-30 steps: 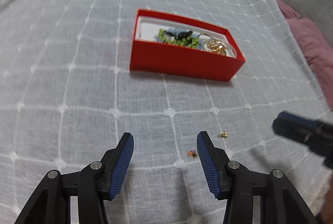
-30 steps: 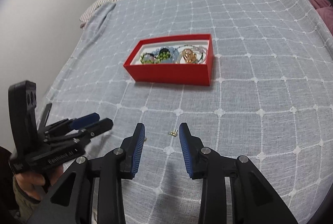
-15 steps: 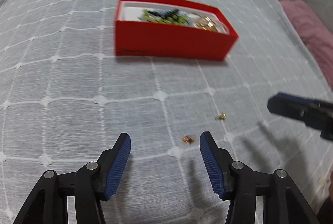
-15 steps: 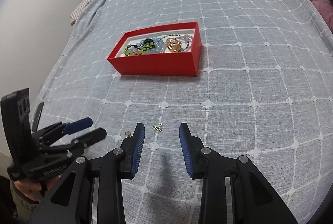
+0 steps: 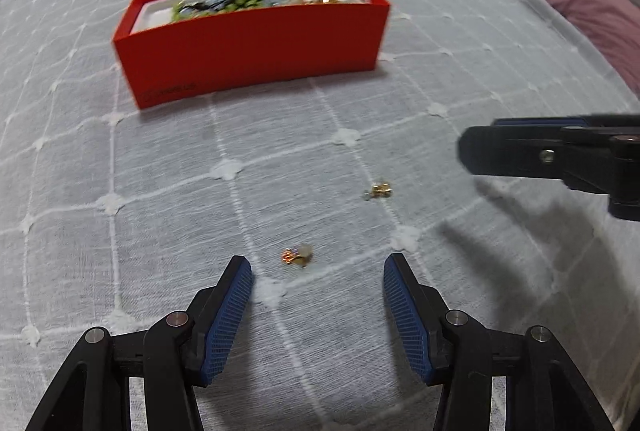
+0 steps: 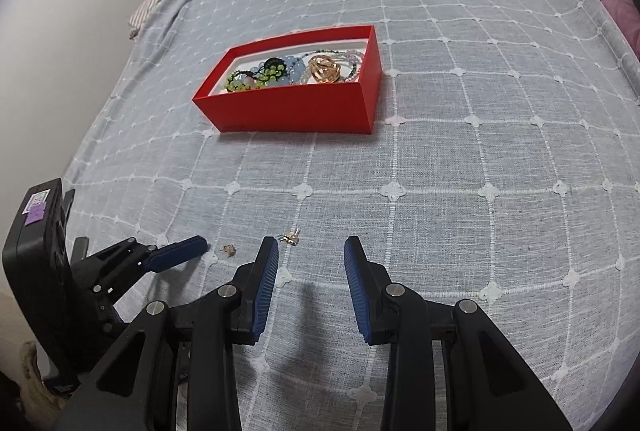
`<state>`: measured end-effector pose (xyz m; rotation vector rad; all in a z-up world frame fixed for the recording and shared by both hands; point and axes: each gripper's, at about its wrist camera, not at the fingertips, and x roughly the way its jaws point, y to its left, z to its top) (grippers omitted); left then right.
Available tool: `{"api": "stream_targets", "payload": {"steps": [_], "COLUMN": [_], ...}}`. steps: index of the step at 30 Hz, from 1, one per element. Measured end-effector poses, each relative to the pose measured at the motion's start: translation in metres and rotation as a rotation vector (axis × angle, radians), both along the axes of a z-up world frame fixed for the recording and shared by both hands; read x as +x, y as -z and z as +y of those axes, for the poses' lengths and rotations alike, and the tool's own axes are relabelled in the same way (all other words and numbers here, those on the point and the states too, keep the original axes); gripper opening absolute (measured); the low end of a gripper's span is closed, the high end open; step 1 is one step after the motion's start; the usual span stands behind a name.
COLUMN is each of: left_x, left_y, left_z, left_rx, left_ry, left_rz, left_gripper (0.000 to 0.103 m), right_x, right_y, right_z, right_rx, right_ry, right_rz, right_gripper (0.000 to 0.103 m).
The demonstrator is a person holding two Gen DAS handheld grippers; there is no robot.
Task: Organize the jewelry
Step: 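Close the left tool on the gold charm while the right tool grasps a gold earring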
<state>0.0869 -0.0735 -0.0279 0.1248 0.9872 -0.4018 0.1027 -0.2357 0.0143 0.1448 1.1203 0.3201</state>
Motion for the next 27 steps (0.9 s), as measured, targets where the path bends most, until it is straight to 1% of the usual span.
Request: {"api": "stream_targets", "payload": {"steps": [5, 7, 8, 9, 10, 11, 14, 18, 22, 27], "left_x": [0.006, 0.008, 0.008, 0.009, 0.009, 0.008, 0.003, 0.003, 0.006, 0.008], "left_y": [0.005, 0.004, 0.004, 0.004, 0.004, 0.005, 0.005, 0.003, -0.006, -0.022], "left_z": [0.000, 0.000, 0.000, 0.000, 0.000, -0.003, -0.009, -0.008, 0.007, 0.029], "left_rx": [0.026, 0.035, 0.031, 0.023, 0.016, 0.022, 0.060, 0.067, 0.023, -0.033], "left_ry": [-0.009, -0.011, -0.009, -0.004, 0.003, 0.013, 0.039, 0.025, -0.019, -0.084], "left_rz": [0.001, -0.006, -0.004, 0.001, 0.003, -0.001, -0.026, -0.031, -0.033, -0.049], "left_gripper": [0.041, 0.028, 0.024, 0.015, 0.010, 0.008, 0.005, 0.004, 0.004, 0.004], "right_x": [0.000, 0.001, 0.001, 0.001, 0.001, 0.001, 0.001, 0.002, 0.003, 0.003], "right_y": [0.001, 0.001, 0.001, 0.001, 0.001, 0.001, 0.001, 0.004, 0.009, 0.016], "right_z": [0.001, 0.000, 0.000, 0.000, 0.000, 0.000, -0.001, -0.001, 0.000, 0.011], "right_rx": [-0.003, -0.010, -0.011, -0.011, -0.012, -0.012, -0.007, -0.011, -0.012, -0.023], "right_ry": [0.002, 0.006, 0.007, 0.005, 0.005, 0.007, 0.008, 0.004, -0.005, -0.060], "right_rz": [-0.006, -0.009, -0.009, -0.009, -0.010, -0.011, -0.010, -0.006, 0.001, -0.010], "right_gripper": [0.034, 0.033, 0.032, 0.031, 0.030, 0.029, 0.029, 0.027, 0.027, 0.027]}}
